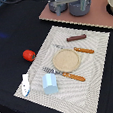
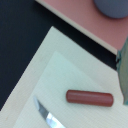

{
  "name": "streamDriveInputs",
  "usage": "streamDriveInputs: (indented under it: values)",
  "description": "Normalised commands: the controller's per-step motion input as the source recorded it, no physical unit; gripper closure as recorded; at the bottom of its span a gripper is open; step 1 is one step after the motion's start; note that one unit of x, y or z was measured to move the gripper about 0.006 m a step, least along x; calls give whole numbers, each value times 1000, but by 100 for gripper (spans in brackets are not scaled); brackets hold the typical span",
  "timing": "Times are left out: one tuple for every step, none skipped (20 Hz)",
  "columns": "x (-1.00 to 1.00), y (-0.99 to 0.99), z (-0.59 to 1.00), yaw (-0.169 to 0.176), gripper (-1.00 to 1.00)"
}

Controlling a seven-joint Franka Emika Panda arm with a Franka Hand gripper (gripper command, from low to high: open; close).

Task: Interact with the objects in diverse but meaningful ways.

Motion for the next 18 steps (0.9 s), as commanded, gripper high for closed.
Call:
streamDriveInputs:
  values:
    - [-443, -380, -483, 184, -100]
    - [-437, -371, -494, 189, -100]
    - [-457, -369, -486, 185, -100]
    - [-517, -363, -489, 170, -100]
    - [-569, -354, -483, 159, -100]
    - [-603, -329, -500, 155, -100]
    - [-637, -300, -491, 156, -100]
    - [-729, -223, -437, 153, -100]
    - [-754, -180, -389, 152, -100]
    - [-803, -163, -377, 131, -100]
    - [-851, -154, -360, 104, -100]
    - [-880, -166, -363, 90, -100]
    - [-883, -163, -363, 88, -100]
    - [-883, -169, -366, 83, -100]
    - [-900, -180, -374, 72, -100]
    - [-914, -174, -386, 65, -100]
    - [-949, -149, -417, 64, -100]
    - [-974, -129, -434, 62, -100]
